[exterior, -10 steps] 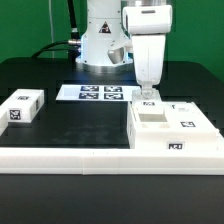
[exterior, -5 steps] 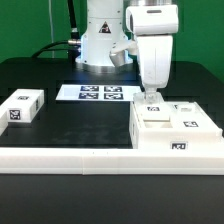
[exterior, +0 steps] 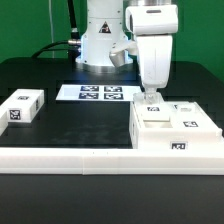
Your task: Assemble cabinet
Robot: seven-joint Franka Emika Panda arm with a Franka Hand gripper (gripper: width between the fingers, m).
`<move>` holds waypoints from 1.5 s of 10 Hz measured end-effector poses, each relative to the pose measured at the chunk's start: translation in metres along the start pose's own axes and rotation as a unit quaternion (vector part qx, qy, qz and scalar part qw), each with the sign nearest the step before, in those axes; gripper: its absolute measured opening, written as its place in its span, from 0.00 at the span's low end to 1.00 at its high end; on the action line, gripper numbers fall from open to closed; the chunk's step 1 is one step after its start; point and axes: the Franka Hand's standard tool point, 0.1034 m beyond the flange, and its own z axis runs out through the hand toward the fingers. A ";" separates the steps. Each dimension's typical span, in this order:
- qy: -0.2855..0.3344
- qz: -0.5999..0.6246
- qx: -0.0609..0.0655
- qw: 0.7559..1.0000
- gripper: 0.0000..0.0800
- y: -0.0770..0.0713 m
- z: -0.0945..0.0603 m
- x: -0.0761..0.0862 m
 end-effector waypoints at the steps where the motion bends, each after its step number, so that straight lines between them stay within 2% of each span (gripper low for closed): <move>1: 0.001 0.001 -0.003 1.000 0.09 0.009 0.000 0.000; 4: 0.001 -0.002 0.005 1.000 0.09 0.037 0.001 0.001; 6: 0.003 -0.002 0.003 1.000 0.09 0.050 0.002 0.002; 10: 0.003 -0.003 0.005 1.000 0.09 0.054 0.002 0.002; 11: 0.003 -0.002 0.006 1.000 0.19 0.054 0.003 0.002; 12: 0.003 -0.002 0.006 1.000 0.19 0.053 0.003 0.002; 13: 0.003 -0.002 0.006 1.000 0.42 0.053 0.003 0.002; 14: 0.003 -0.002 0.006 1.000 0.60 0.053 0.003 0.002; 15: 0.003 -0.002 0.006 1.000 0.60 0.053 0.003 0.002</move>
Offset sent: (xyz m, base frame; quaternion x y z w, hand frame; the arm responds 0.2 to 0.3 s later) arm 0.0376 0.0022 -0.0029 0.0237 -0.0033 -0.0333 0.9992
